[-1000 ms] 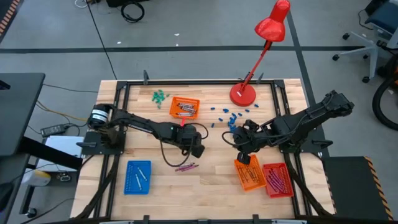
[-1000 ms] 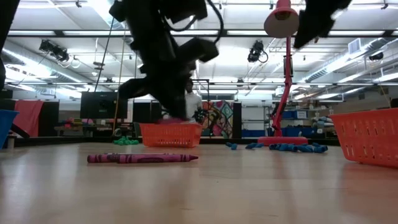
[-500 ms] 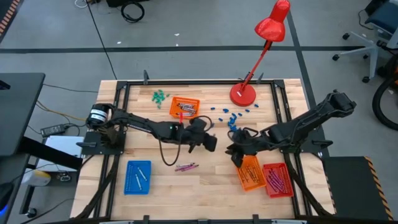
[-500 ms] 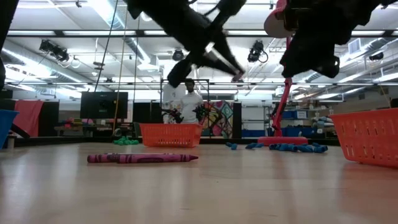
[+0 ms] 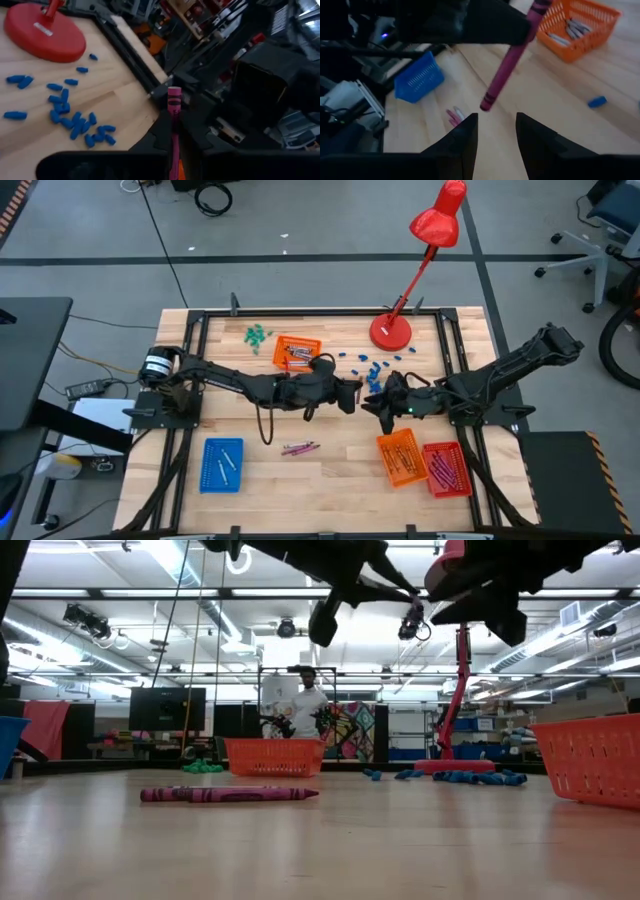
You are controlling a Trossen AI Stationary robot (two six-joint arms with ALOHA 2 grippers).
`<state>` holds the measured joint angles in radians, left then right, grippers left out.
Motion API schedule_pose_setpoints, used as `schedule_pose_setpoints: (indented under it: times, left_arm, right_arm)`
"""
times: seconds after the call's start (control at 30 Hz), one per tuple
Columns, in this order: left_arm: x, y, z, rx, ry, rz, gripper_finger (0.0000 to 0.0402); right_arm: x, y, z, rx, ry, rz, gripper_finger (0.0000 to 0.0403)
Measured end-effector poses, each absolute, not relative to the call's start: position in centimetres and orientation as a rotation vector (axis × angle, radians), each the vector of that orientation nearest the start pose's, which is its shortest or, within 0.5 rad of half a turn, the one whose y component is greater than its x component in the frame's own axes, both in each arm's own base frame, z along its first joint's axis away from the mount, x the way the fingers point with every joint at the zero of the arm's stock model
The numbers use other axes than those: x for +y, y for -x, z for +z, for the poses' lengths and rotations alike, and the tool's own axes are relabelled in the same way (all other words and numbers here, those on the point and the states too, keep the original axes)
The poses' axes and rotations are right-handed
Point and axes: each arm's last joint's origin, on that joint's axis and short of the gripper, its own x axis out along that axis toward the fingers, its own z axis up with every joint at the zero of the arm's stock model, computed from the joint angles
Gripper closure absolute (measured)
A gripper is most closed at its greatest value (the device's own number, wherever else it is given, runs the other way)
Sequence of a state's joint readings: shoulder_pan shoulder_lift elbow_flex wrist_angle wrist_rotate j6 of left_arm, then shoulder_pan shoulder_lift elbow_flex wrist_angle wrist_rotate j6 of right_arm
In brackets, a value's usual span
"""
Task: Sort crayons
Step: Put the red crayon into the red bin
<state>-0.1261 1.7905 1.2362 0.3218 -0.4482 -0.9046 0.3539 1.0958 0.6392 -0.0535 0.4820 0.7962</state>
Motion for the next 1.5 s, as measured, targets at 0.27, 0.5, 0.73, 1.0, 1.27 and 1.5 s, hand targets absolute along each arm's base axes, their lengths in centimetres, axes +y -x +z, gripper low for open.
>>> schedule_pose_setpoints:
  times: [0.27, 0.5, 0.73, 1.0, 1.27, 1.5]
  left_arm:
    - [-3.9, -40.8, 26.6, 0.025, 0.827, 0.377, 0.0381]
    - [-4.3, -40.8, 27.2, -0.016, 0.782, 0.340, 0.0373]
    - [-4.6, -40.8, 27.2, -0.012, 0.775, 0.336, 0.0371]
    - [-4.7, -40.7, 27.0, 0.014, 0.792, 0.342, 0.0343]
    - [-4.8, -40.6, 26.0, 0.114, 0.764, 0.352, 0.0228]
    - [-5.6, -40.4, 25.1, 0.310, 0.759, 0.171, 0.0197]
  right_arm:
    - [6.2, -22.6, 24.3, 0.329, -0.576, -0.269, 0.0267]
    - [5.7, -23.1, 24.8, 0.269, -0.558, -0.264, 0.0270]
    - [5.3, -23.4, 25.1, 0.230, -0.549, -0.268, 0.0324]
    - [5.2, -23.3, 24.9, 0.250, -0.536, -0.277, 0.0377]
    - [5.2, -23.0, 24.6, 0.292, -0.582, -0.279, 0.0370]
    - [5.6, -20.9, 23.4, 0.590, -0.764, -0.193, 0.0367]
